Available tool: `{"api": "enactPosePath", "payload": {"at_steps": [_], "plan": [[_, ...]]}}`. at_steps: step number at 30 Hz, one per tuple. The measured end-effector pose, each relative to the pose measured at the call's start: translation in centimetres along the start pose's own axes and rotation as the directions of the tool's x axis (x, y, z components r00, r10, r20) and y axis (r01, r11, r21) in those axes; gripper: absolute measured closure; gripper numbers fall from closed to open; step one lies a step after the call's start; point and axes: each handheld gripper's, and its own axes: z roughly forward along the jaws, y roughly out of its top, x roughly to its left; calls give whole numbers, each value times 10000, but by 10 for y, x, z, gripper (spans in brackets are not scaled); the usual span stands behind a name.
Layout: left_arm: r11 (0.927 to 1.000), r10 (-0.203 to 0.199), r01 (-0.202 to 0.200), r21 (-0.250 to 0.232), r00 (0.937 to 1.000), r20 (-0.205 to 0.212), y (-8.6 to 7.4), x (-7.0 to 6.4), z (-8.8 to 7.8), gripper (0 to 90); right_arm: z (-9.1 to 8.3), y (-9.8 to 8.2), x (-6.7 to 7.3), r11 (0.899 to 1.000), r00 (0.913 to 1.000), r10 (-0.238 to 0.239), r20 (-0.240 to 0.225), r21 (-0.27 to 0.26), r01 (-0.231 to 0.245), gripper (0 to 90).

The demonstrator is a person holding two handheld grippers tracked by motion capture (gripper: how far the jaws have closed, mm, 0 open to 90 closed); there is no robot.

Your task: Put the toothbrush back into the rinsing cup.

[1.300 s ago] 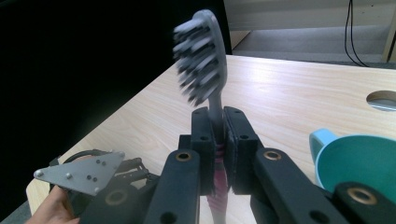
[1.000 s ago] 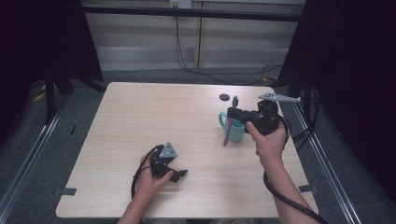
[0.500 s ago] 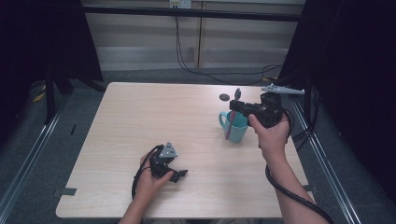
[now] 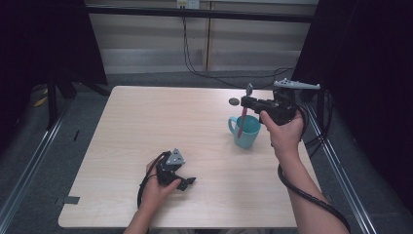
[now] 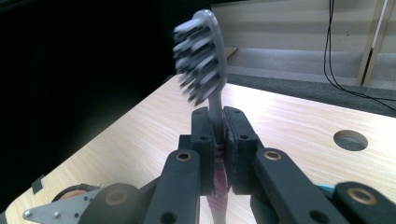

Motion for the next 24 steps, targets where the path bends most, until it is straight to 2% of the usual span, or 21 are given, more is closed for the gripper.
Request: {"api": "enactPosePath", "payload": {"at_steps": [11,24], "plan": [[10000,4,-4,6,10000,-4,0,0,0,150,4,7,-9,9999,9997,110,218,-45,-109,840],[10000,4,-4,7,10000,0,0,0,0,150,12,16,-19,10000,9976,-38,693,72,33,840]]}}
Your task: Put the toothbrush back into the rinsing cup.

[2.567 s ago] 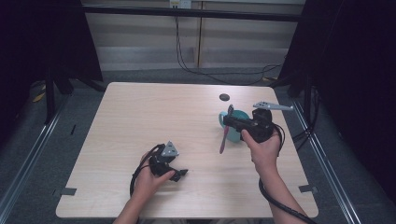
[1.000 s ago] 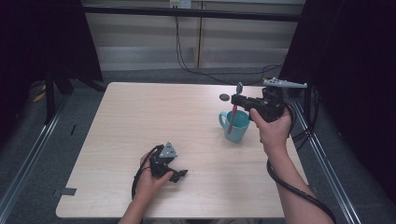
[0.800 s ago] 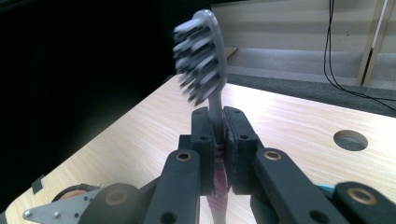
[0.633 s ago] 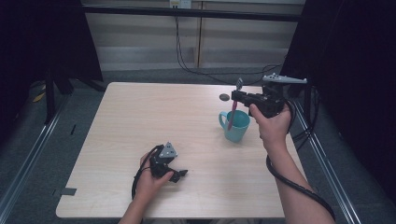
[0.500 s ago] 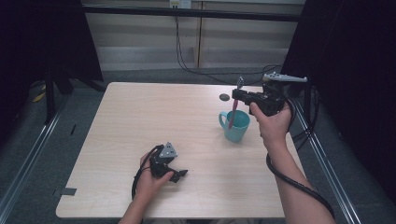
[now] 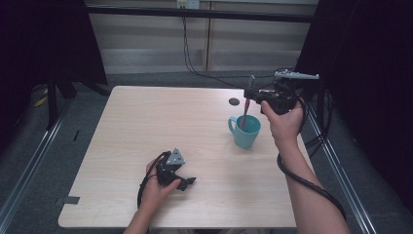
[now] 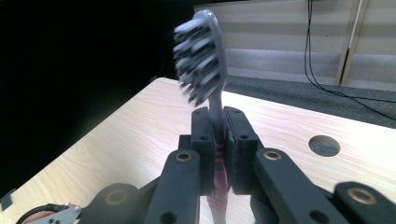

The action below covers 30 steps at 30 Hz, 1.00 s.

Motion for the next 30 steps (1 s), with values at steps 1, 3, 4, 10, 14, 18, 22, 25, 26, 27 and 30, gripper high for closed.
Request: {"api": "enactPosePath", "payload": {"at_steps": [1,3,4,10,14,18,22,25,26,27,30], "plan": [[10000,2,-2,2,10000,0,0,0,0,150,0,1,-1,10000,10000,14,21,-2,-14,840],[10000,1,-1,-11,10000,3,0,0,0,150,2,2,-2,10000,10000,-35,84,-9,35,840],[10000,5,-5,-3,10000,3,0,0,0,150,2,2,-3,10000,9999,-45,122,-10,45,840],[10000,1,-1,-2,10000,-3,0,0,0,150,5,1,-8,9999,9995,-96,302,-27,97,840],[10000,-4,4,0,10000,-2,0,0,0,150,6,0,-11,10000,9992,-82,394,-43,84,840],[10000,2,-2,1,10000,-3,0,0,0,150,8,0,-14,10000,9989,-65,458,-65,68,840],[10000,1,-1,-12,10000,4,0,0,0,150,9,-1,-15,9999,9978,-105,657,-74,110,839],[10000,5,-5,-10,10000,2,0,0,0,150,9,-2,-18,9999,9970,-122,766,-79,128,839],[10000,5,-5,-9,10000,2,0,0,0,150,9,-2,-18,9999,9968,-122,793,-66,128,840],[10000,4,-4,-7,10000,3,0,0,0,150,9,-2,-20,9999,9966,-119,820,-85,126,840],[10000,3,-3,-11,10000,1,0,0,0,150,10,-4,-23,10000,9956,-34,932,-71,41,840]]}}
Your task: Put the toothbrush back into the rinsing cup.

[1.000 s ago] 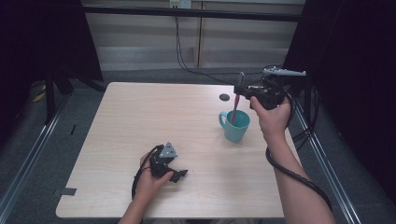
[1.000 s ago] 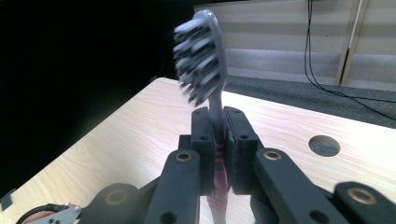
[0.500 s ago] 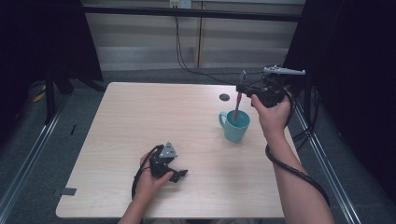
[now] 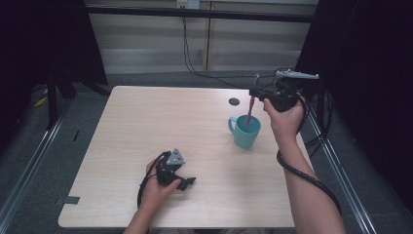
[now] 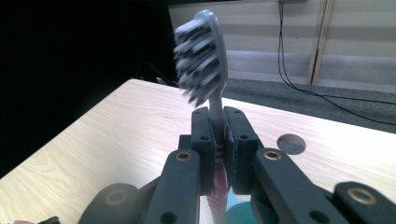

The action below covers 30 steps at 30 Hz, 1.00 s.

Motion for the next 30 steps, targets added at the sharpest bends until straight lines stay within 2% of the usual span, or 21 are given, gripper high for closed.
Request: {"api": "enactPosePath", "payload": {"at_steps": [23,30], "plan": [[10000,1,-1,6,10000,-1,0,0,0,150,10,-22,-16,9998,9989,166,448,120,-171,839],[10000,8,-8,9,10000,-26,0,0,0,150,14,-32,-22,9992,9978,354,564,190,-365,838]]}}
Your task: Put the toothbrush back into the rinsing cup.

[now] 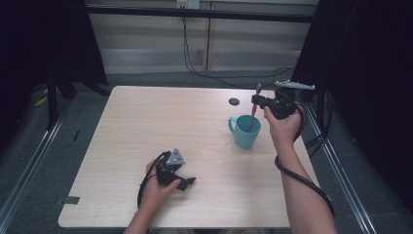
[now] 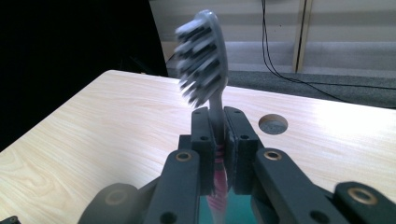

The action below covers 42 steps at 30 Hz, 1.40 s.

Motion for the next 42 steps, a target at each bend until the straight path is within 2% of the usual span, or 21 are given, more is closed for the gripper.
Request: {"api": "enactPosePath", "payload": {"at_steps": [21,42], "plan": [[10000,49,-49,-25,10000,-27,0,0,0,155,13,-24,-7,9996,9997,218,135,188,-220,837],[10000,33,-33,-17,10000,-4,0,0,0,156,16,-48,-13,9978,9984,522,210,395,-530,835]]}}
